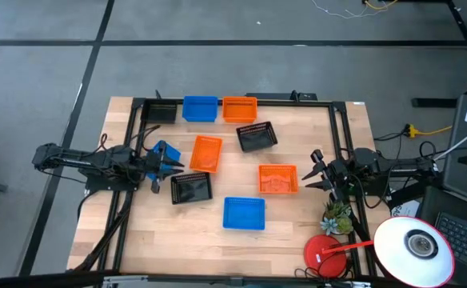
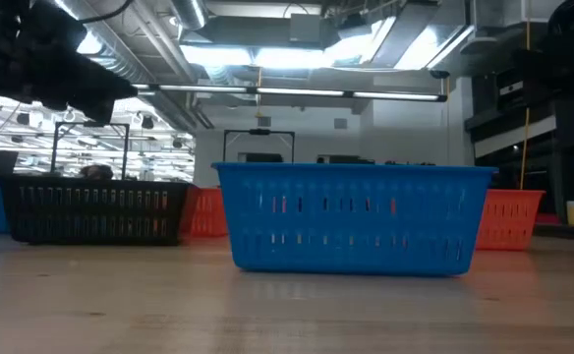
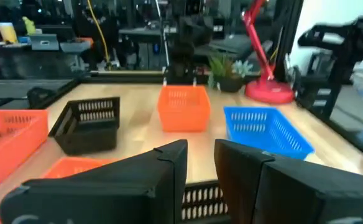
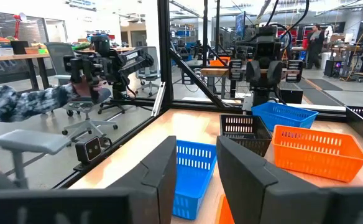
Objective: Stack baskets by color
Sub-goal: Stack the bottom orange bin on the top orange bin
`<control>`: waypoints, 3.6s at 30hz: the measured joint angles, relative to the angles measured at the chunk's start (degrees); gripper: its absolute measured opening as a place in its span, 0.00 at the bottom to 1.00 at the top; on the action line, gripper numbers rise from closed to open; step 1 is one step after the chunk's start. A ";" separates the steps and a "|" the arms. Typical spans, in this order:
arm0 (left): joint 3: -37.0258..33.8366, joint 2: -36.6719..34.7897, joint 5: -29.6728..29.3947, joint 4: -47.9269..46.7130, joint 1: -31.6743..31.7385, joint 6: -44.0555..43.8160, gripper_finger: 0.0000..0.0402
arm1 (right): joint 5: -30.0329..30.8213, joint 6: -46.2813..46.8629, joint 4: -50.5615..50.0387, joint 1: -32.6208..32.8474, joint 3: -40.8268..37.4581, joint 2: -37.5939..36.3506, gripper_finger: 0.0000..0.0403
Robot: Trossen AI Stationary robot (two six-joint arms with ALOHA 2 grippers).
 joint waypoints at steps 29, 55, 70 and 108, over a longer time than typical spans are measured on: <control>-0.02 0.26 -3.21 19.68 0.00 -1.29 0.18 | 2.89 17.70 18.93 0.00 0.00 -0.01 0.29; 18.51 23.55 -16.93 -2.54 6.48 -14.10 0.18 | 21.98 12.02 -55.39 -8.60 51.43 57.63 0.29; 18.56 28.63 -16.70 3.08 9.90 -13.67 0.18 | 15.59 -9.96 -45.62 -11.32 52.23 80.81 0.29; 18.47 28.63 -16.75 2.62 9.88 -13.61 0.18 | 36.54 -22.97 -44.05 -11.24 70.64 78.66 0.00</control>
